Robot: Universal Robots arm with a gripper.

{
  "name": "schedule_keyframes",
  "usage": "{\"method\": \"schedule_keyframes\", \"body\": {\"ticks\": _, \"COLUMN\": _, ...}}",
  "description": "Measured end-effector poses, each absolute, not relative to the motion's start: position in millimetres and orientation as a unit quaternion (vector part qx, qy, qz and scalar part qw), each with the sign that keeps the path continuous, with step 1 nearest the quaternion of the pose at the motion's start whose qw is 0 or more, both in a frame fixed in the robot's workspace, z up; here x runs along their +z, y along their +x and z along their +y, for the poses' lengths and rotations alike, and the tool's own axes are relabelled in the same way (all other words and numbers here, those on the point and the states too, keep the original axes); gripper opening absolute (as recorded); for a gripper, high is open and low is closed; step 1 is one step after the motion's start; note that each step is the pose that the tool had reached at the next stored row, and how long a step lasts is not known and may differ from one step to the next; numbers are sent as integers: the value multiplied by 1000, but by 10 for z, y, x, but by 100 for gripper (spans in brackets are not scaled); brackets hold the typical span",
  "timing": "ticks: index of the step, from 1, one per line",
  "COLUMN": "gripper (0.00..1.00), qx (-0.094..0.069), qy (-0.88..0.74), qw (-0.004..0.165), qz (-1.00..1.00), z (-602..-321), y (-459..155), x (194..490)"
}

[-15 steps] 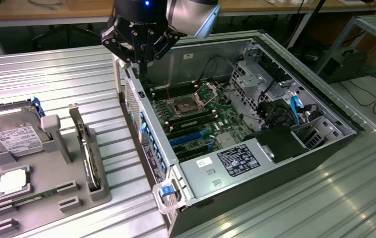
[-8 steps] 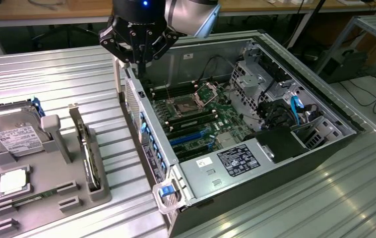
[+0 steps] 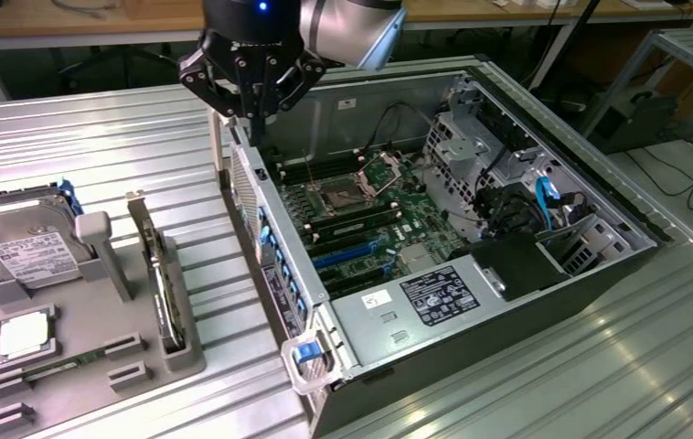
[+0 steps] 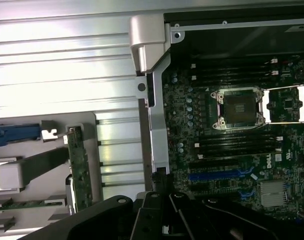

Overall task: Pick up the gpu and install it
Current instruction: 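Reach for the gpu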

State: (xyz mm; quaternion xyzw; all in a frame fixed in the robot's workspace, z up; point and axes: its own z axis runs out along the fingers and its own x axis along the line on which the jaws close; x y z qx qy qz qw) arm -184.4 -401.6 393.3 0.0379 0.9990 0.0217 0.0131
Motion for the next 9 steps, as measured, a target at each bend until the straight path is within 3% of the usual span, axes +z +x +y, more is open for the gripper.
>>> {"method": "schedule_keyframes", "body": {"ticks": 9, "gripper": 11, "qx": 22, "qy": 38, "qw": 13, "qz": 999, "z": -4019, "y": -1880, "x": 3933}}
